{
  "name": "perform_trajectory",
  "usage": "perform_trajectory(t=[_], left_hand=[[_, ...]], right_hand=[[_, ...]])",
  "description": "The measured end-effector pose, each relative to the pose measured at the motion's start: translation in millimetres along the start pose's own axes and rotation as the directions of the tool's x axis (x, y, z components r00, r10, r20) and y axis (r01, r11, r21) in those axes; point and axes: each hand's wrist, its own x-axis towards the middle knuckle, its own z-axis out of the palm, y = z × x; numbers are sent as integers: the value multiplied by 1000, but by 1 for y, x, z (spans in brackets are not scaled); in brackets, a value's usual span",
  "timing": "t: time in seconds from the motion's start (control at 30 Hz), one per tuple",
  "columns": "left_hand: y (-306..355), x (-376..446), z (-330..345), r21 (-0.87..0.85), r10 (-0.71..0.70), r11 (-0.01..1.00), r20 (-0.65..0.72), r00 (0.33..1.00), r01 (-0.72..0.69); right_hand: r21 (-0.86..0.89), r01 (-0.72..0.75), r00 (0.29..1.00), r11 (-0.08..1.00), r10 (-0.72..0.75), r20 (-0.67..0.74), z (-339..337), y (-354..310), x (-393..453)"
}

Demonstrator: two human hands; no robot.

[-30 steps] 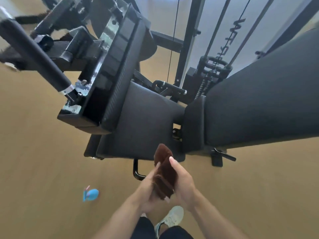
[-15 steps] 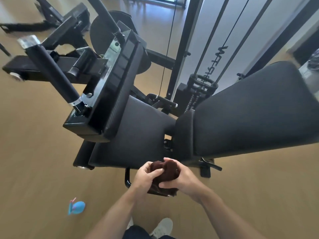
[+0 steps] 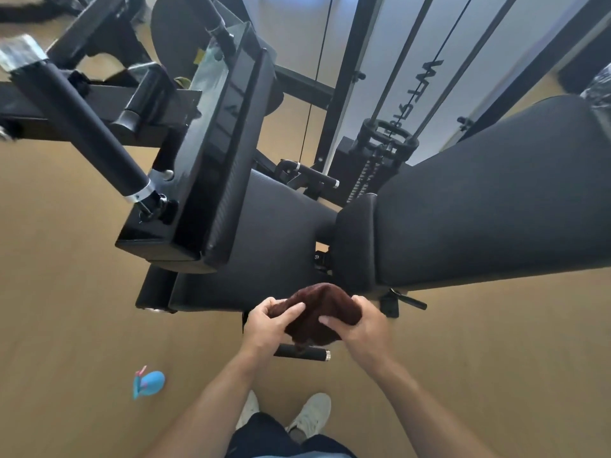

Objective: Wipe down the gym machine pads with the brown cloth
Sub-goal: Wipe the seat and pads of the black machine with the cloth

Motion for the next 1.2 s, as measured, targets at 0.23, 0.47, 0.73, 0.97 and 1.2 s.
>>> perform_trajectory(t=[0.23, 0.47, 0.73, 0.97, 1.2], left_hand=[[10, 24, -40, 129, -33, 991, 28, 999, 29], [-20, 35, -57, 221, -353, 920, 102, 930, 325], [-32, 32, -55, 232, -541, 830, 118, 833, 507], [-31, 48, -63, 443, -409, 806, -66, 910, 394], [-30, 57, -43, 505, -241, 840, 19, 970, 199]], right_hand=[[17, -142, 990, 990, 142, -27, -11, 5, 5], [54, -191, 973, 980, 197, -120, -9, -9, 8], [82, -270, 962, 959, 272, -20, 0, 5, 8], [56, -489, 870, 871, 483, 97, 4, 38, 11], [48, -676, 736, 735, 676, 35, 25, 73, 42]])
